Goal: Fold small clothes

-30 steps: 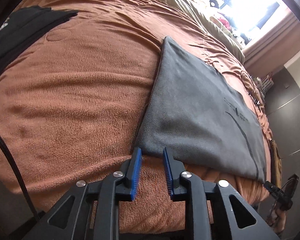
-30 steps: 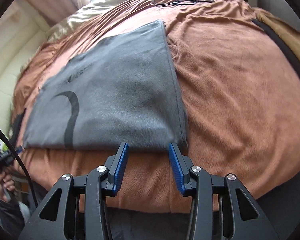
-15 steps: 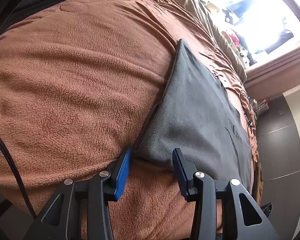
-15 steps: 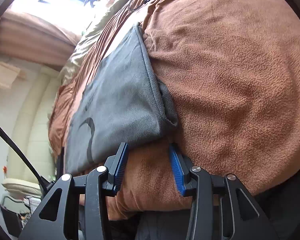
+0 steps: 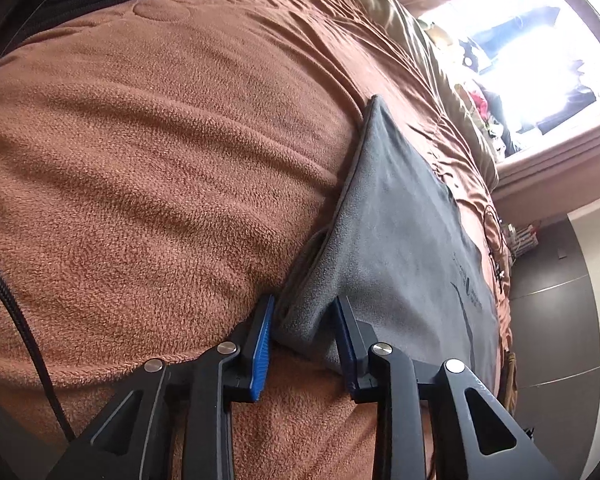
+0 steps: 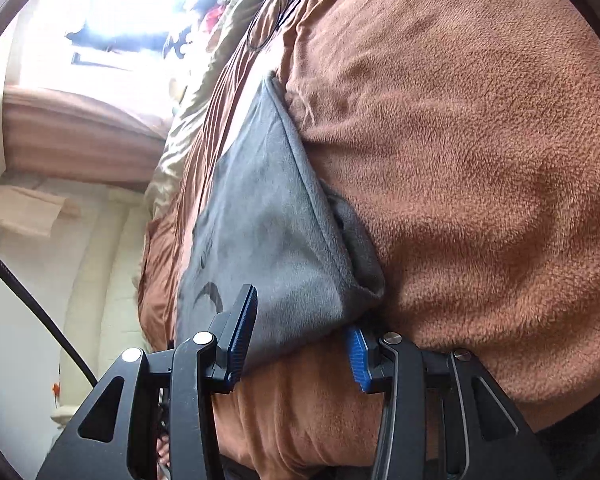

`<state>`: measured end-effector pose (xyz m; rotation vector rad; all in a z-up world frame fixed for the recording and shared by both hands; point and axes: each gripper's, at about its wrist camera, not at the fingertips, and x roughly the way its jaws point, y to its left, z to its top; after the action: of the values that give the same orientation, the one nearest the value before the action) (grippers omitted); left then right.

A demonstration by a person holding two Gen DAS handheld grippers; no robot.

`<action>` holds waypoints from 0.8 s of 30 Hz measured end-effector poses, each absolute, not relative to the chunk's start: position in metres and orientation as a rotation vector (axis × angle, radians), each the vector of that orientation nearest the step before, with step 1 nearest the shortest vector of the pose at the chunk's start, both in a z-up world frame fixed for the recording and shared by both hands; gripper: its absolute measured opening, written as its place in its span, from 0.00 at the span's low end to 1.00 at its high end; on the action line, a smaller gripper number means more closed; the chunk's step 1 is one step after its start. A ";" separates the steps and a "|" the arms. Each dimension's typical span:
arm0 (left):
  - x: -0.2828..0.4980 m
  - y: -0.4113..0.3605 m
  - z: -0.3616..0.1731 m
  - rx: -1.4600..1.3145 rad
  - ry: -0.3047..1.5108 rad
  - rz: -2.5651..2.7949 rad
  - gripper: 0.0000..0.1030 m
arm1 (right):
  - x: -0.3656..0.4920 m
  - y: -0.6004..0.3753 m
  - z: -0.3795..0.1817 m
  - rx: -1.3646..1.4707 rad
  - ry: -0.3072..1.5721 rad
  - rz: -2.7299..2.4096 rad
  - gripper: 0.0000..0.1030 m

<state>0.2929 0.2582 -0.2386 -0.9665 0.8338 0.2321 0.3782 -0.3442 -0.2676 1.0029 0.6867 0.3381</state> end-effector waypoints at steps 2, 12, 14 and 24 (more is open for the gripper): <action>0.294 0.258 -0.239 -0.957 0.833 0.247 0.26 | 0.379 -0.338 -0.269 1.020 0.657 0.304 0.37; 0.287 0.270 -0.225 -0.961 0.778 0.272 0.06 | 0.371 -0.332 -0.253 0.930 0.659 0.177 0.01; 0.283 0.271 -0.217 -0.956 0.759 0.266 0.06 | 0.364 -0.329 -0.239 0.918 0.647 0.189 0.01; 0.246 0.274 -0.190 -0.941 0.707 0.209 0.05 | 0.348 -0.317 -0.204 0.829 0.684 0.230 0.01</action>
<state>0.2460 0.2741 -0.1902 -0.9406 0.7067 0.2086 0.3481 -0.3165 -0.2040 0.8286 0.6840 0.2303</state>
